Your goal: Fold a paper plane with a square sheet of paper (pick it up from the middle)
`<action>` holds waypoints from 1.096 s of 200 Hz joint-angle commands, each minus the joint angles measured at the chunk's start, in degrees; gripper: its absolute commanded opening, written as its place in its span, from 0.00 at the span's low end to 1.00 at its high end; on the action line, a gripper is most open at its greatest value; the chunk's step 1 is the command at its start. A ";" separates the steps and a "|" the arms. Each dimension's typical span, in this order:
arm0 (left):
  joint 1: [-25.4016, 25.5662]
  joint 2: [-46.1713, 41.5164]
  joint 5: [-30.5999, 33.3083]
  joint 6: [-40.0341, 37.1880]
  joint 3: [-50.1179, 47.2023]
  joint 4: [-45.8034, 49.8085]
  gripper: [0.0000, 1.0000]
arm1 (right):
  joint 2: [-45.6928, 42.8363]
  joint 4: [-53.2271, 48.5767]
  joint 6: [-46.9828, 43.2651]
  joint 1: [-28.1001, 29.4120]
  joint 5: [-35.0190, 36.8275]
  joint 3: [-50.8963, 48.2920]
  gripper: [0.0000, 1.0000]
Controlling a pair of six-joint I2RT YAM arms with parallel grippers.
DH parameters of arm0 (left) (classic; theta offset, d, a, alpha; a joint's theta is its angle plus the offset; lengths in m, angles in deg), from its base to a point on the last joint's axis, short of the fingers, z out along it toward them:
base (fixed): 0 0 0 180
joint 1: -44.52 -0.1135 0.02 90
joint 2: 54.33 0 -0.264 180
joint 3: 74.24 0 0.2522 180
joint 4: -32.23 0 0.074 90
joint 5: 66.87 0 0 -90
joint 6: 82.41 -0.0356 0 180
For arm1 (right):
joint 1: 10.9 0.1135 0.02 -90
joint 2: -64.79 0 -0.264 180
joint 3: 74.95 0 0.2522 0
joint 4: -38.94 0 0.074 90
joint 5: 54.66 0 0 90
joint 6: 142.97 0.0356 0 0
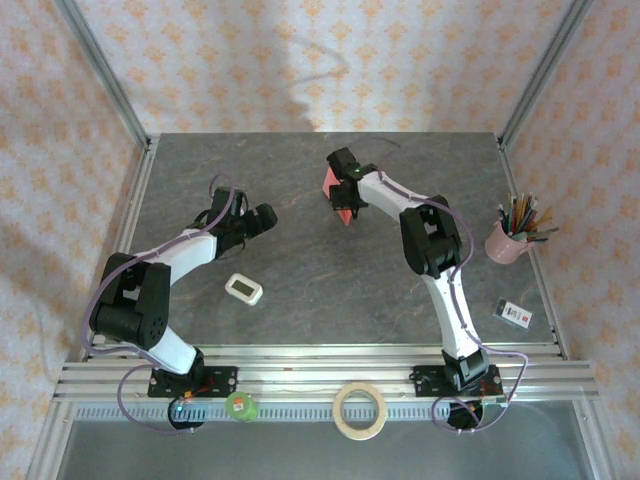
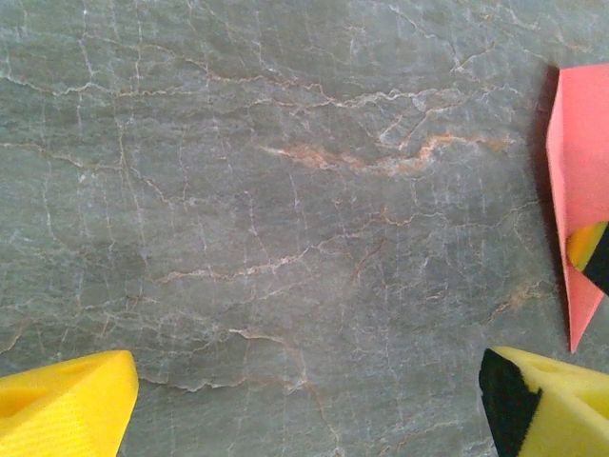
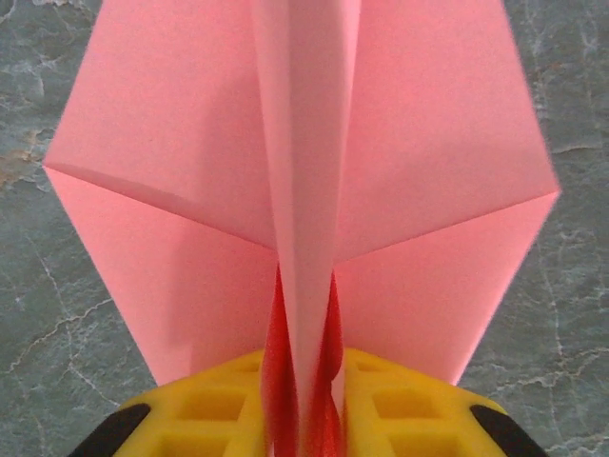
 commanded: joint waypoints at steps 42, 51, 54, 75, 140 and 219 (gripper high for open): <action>-0.38 -1.41 -0.91 -1.29 -2.03 -0.68 0.97 | 1.08 0.71 1.77 -0.24 3.90 -2.87 0.31; -0.36 -1.55 -0.80 -1.29 -2.09 -0.66 0.97 | 1.01 1.41 1.81 -0.24 4.30 -4.02 0.33; -0.39 -1.63 -0.81 -1.29 -2.14 -0.61 0.98 | 1.07 1.68 1.86 -0.26 4.39 -4.42 0.34; -0.39 -1.96 -0.59 -1.30 -2.28 -0.51 0.99 | 1.17 3.34 2.11 -0.19 4.80 -6.84 0.37; -0.36 -2.79 -0.38 -1.49 -1.81 0.20 0.99 | 3.00 5.50 2.51 -0.83 4.84 -8.55 0.44; -0.38 -5.17 1.72 -1.45 2.10 1.93 0.99 | -3.03 5.71 2.36 -1.03 4.04 -5.23 0.45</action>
